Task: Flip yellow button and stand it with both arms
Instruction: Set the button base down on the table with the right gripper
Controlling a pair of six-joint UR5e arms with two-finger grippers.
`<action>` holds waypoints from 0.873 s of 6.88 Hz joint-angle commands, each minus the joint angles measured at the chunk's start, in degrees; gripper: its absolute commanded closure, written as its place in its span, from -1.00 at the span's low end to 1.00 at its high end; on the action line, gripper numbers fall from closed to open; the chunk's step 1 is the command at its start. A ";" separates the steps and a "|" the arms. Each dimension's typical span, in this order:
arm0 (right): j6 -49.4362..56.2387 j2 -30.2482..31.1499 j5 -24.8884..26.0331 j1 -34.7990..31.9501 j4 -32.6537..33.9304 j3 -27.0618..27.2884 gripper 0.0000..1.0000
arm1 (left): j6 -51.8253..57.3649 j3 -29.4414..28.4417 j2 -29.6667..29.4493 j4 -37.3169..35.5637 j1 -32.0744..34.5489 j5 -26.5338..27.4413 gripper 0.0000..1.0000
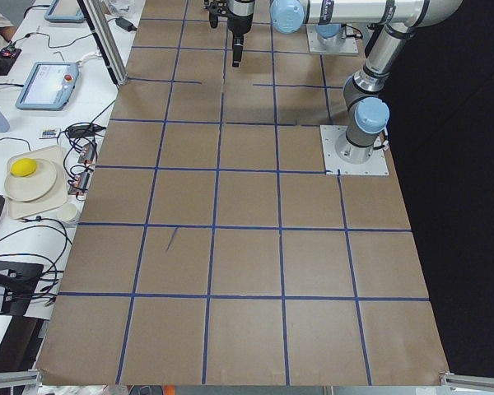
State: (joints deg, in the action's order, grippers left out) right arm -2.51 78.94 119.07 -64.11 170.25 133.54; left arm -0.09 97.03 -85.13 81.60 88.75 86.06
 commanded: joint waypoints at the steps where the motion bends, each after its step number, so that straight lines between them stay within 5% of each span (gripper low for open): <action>1: 0.66 6.71 -5.73 0.13 -10.93 -0.30 -1.00 | 0.00 0.00 -0.12 -0.04 0.01 -0.01 -0.99; 3: 0.23 18.83 -16.45 0.57 -40.09 -6.14 -1.00 | 0.18 0.09 -0.13 0.05 0.02 -0.10 -0.99; 5: 0.66 19.06 -21.93 -0.30 -71.15 -23.95 -1.00 | 0.18 0.00 -0.21 -0.04 0.10 -0.10 -0.99; 6: 0.75 19.06 -28.99 -1.88 -76.68 -27.95 -1.00 | 0.18 0.09 -0.13 -0.04 0.10 -0.19 -0.99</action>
State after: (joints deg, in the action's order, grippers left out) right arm -2.03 97.76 96.97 -64.50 105.25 112.88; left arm 0.04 97.06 -85.29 81.57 88.84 85.92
